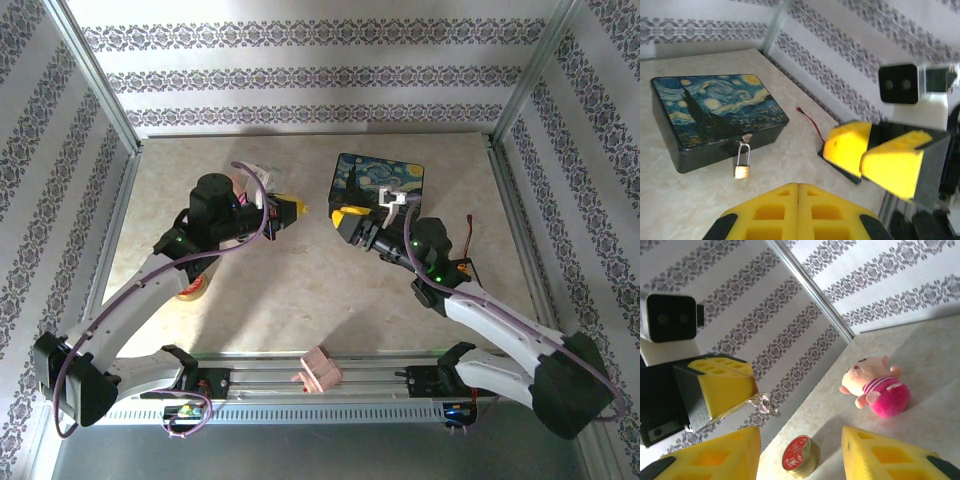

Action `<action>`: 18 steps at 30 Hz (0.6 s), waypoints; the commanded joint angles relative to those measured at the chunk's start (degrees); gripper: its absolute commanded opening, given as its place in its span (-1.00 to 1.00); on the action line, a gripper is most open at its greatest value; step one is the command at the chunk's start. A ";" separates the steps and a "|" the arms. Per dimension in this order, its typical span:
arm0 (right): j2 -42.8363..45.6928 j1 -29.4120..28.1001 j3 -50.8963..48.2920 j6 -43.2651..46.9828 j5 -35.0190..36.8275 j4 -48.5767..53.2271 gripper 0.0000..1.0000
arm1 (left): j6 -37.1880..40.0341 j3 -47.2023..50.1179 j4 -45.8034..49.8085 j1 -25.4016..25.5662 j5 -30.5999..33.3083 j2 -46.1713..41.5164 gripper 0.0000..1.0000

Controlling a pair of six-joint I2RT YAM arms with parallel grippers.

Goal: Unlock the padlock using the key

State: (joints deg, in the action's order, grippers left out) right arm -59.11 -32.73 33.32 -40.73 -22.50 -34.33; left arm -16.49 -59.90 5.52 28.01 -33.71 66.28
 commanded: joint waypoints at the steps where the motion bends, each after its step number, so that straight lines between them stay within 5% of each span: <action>1: 4.36 0.41 -1.02 8.08 -3.88 3.52 -0.04 | 11.73 -2.65 12.13 -0.41 -8.51 0.17 -1.00; 10: 6.93 0.16 0.87 9.37 -22.49 2.96 -0.05 | 19.60 -5.31 15.66 0.45 -17.11 -0.05 -1.00; 18: -0.14 -1.28 4.61 9.09 -26.27 1.81 -0.23 | 19.74 -4.86 15.30 1.35 -19.67 0.08 -1.00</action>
State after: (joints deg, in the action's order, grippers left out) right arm -57.82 -33.28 35.31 -32.60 -45.17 -31.03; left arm 1.32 -63.53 19.40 28.75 -50.70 66.48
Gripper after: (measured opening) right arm 0.386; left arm 0.044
